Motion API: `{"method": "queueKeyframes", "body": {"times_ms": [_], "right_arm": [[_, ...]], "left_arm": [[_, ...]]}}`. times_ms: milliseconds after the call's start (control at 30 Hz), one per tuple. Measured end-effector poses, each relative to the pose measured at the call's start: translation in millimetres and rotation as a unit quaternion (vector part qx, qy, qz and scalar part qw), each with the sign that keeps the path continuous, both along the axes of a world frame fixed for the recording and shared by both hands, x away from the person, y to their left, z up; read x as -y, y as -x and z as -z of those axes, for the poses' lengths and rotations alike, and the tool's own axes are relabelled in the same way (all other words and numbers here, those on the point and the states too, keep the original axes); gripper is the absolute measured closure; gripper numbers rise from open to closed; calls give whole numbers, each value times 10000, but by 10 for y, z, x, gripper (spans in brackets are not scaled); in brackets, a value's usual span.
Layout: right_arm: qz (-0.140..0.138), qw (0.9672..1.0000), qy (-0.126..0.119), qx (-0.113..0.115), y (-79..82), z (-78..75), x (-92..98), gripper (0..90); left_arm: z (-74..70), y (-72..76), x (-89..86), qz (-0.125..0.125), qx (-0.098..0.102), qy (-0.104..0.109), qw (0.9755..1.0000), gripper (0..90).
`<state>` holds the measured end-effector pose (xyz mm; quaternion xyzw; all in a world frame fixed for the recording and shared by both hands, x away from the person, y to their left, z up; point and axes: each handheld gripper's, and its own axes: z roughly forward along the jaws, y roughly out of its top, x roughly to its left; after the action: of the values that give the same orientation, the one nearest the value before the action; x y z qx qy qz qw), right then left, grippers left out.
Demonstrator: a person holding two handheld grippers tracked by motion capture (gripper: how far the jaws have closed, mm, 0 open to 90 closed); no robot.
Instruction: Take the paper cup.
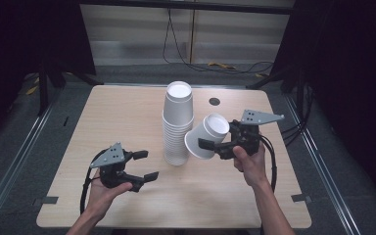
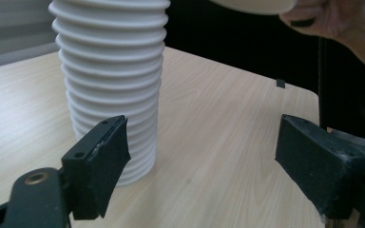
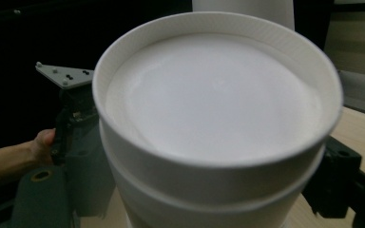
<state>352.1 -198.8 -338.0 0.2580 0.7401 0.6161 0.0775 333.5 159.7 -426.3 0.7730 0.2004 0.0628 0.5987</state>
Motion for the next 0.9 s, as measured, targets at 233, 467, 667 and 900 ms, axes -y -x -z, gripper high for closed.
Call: {"method": "queueKeyframes", "body": {"times_ms": [233, 467, 667, 900], "right_arm": [[-147, 9998, 128, -95, 22, 119, -5, 198], [-212, 9995, 134, -199, 13, 264, -4, 198], [-370, 9986, 257, -284, -2, 336, -81, 198], [-542, 9979, 238, -270, 7, 423, -179, 198]], "left_arm": [[-119, -67, 123, 182, 112, 85, 9997, 182], [-94, -51, 204, 332, 47, 96, 9994, 161], [-36, -4, 223, 365, 45, 79, 9993, 157], [-40, 43, 211, 443, 75, 121, 9989, 156]]}}
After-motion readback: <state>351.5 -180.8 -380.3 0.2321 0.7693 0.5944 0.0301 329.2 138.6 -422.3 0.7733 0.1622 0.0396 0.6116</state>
